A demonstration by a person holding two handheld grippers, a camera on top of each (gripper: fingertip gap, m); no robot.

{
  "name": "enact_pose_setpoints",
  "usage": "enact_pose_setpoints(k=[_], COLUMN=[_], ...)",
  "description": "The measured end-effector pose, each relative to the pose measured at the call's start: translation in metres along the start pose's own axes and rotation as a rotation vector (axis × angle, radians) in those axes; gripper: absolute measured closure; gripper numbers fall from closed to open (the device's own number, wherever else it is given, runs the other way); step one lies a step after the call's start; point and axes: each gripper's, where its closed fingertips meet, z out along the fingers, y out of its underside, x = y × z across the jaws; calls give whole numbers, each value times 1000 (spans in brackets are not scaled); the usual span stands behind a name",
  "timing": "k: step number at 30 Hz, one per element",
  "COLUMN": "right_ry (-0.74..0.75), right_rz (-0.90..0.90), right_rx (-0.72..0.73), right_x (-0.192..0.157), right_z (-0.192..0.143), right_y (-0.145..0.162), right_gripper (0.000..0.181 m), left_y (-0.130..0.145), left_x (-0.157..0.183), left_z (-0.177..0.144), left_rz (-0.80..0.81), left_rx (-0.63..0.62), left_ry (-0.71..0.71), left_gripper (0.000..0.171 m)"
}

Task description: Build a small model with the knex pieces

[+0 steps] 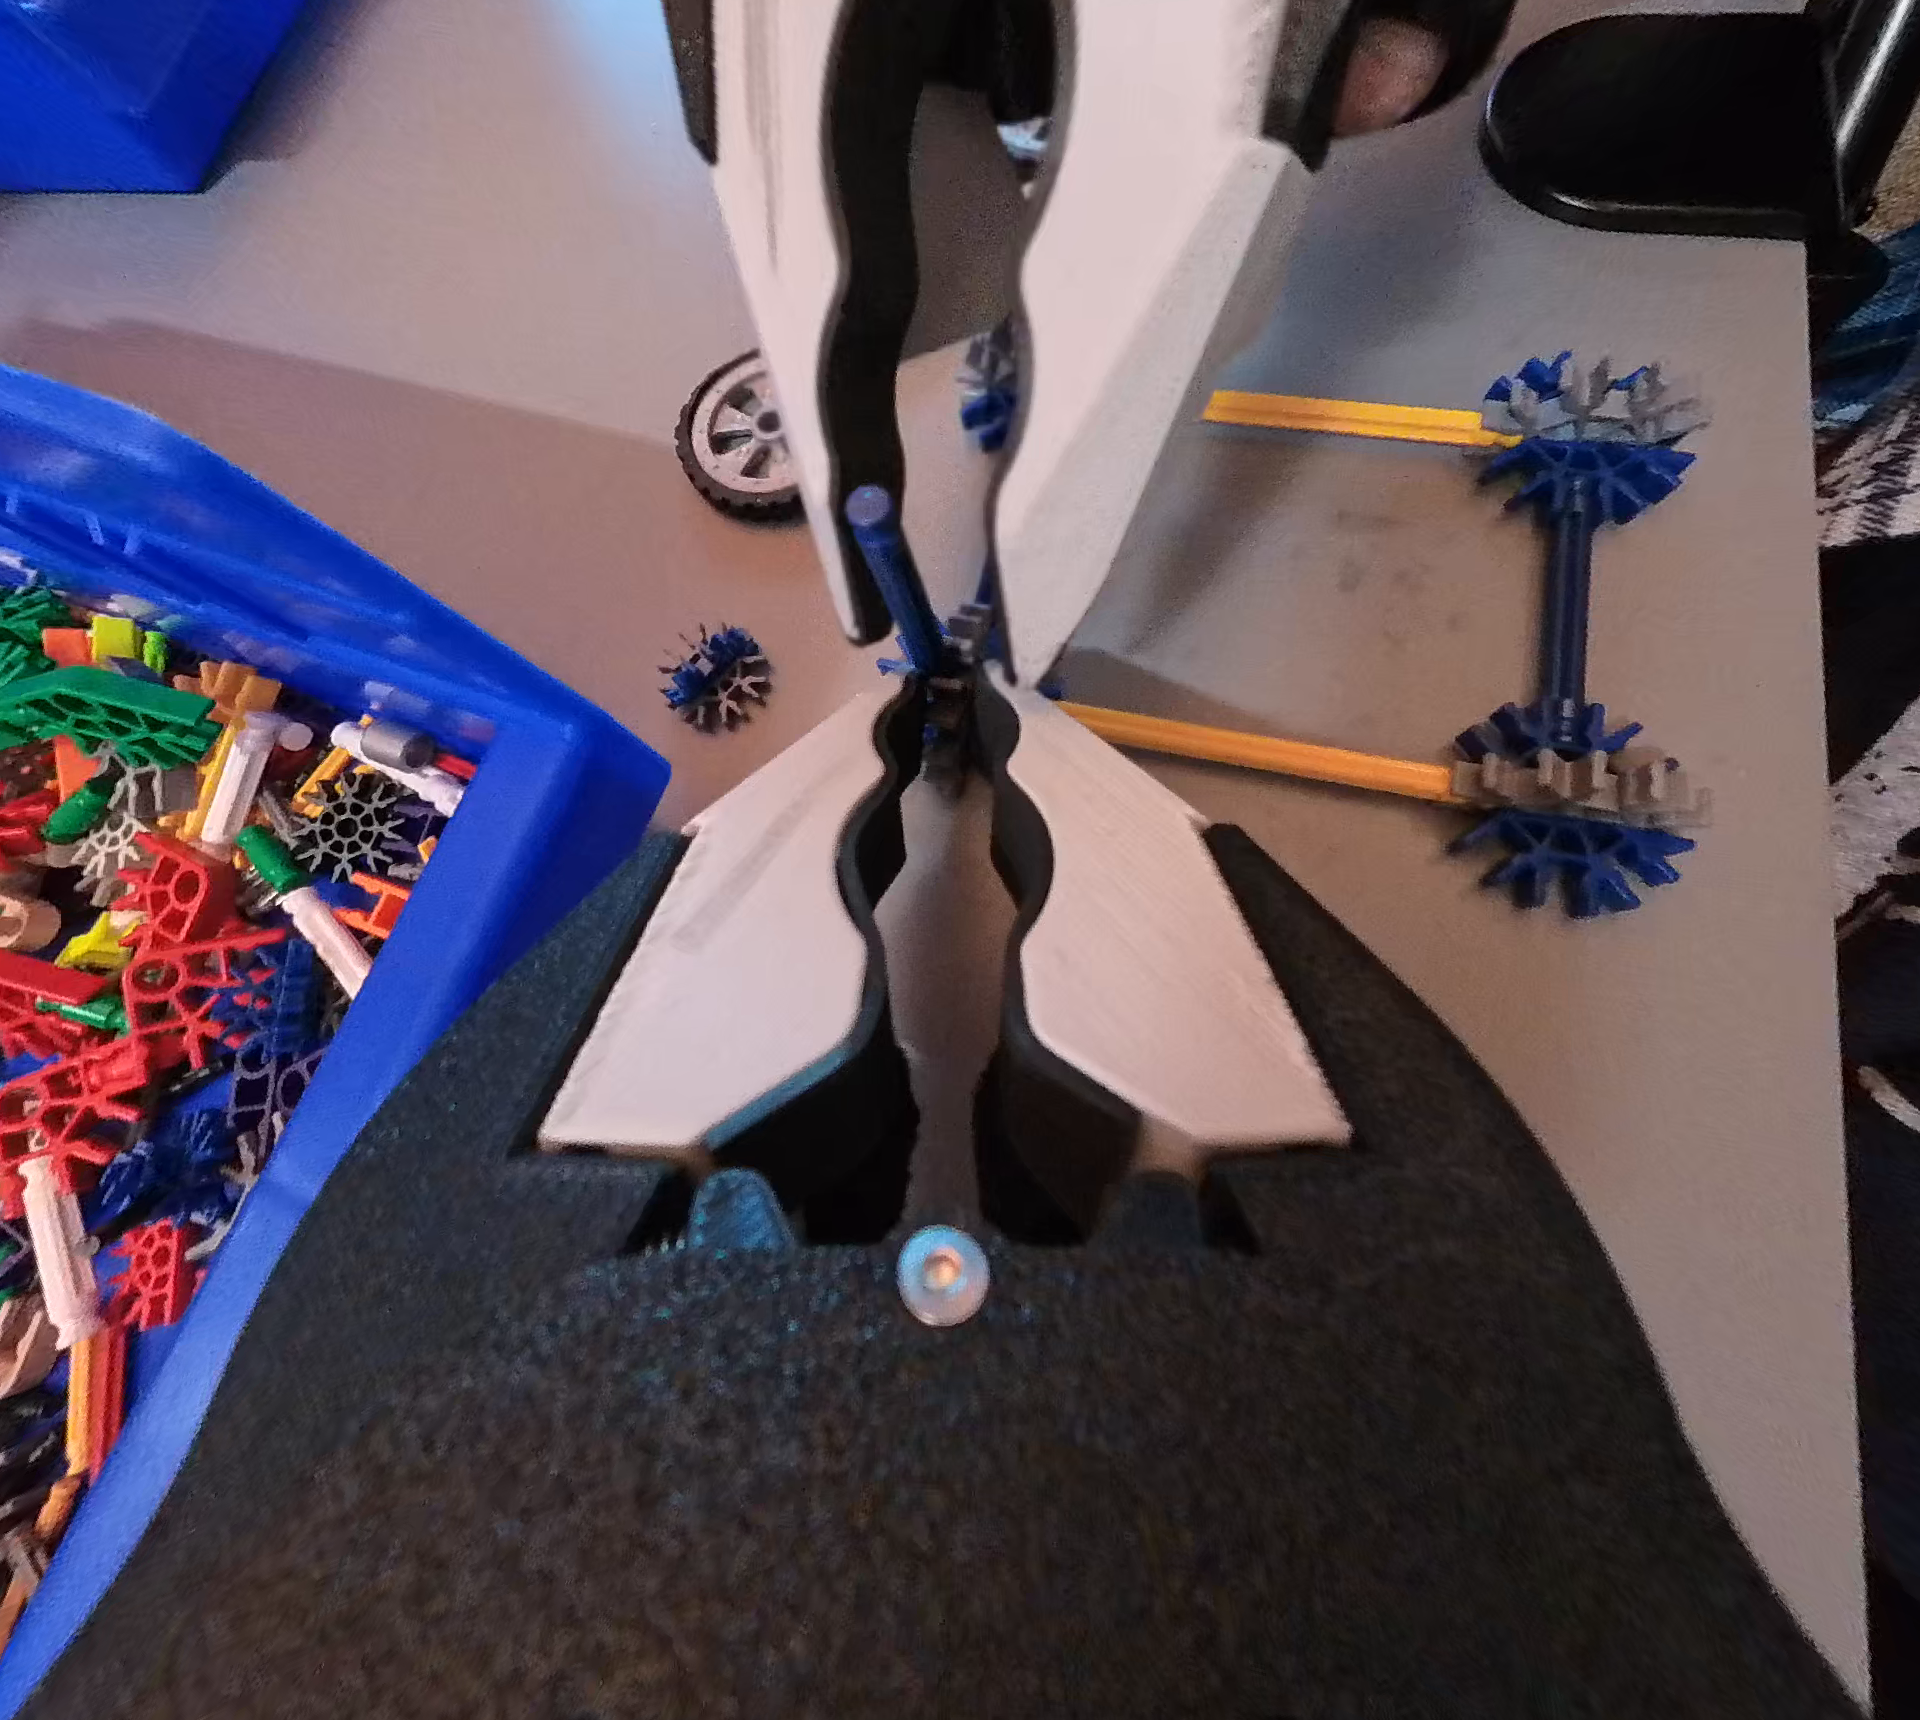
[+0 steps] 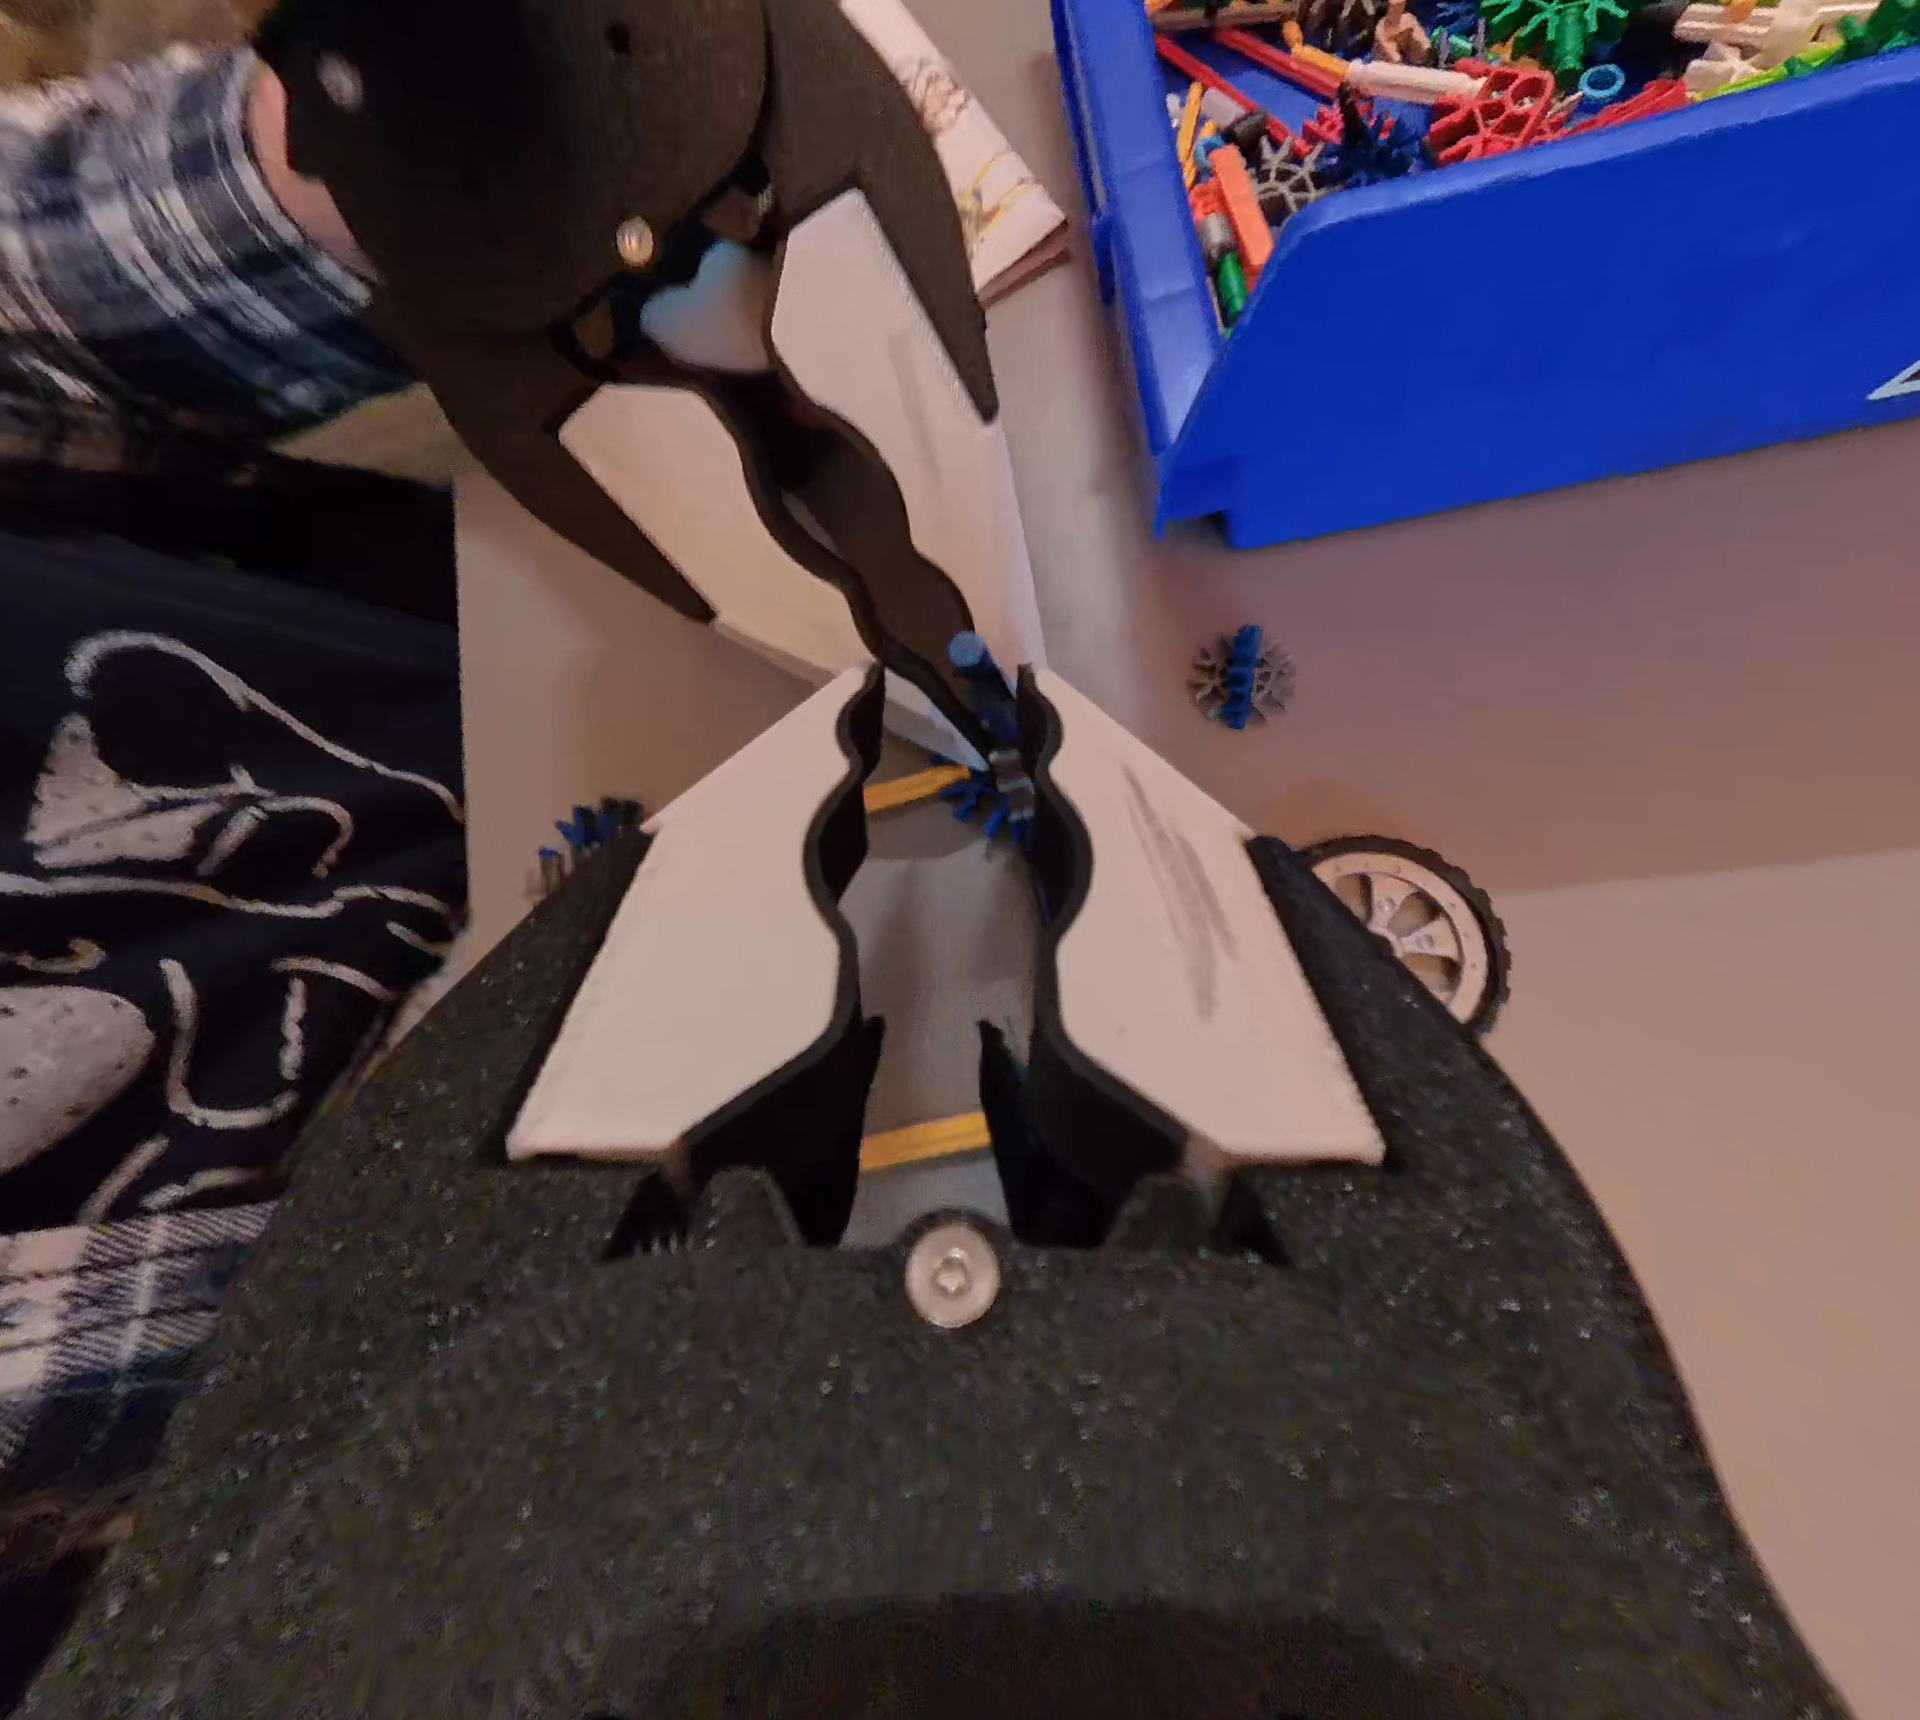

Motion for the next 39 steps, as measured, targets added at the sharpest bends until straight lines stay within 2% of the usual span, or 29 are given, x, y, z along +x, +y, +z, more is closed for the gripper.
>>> enact_pose_setpoints(k=[4, 11, 25, 29, 39], right_ry=[76, 140, 111, 126, 177], right_rz=[-138, -269, -302, -325, -375], right_rx=[-122, -139, -144, -160, -150], right_x=[6, 10, 11, 11, 16], right_z=[3, 6, 8, 8, 7], right_y=[21, 21, 22, 22, 20], right_gripper=[161, 167, 179, 179, 170], left_y=[0, 1, 0, 1, 3], left_x=[0, -1, 1, 2, 0], left_z=[0, -1, -2, -2, -3], left_rz=[11, 29, 86, 150, 139], left_rx=[-1, -2, -6, -46, -21], left_ry=[-3, -10, 17, -4, 22], left_gripper=[165, 166, 168, 168, 167])
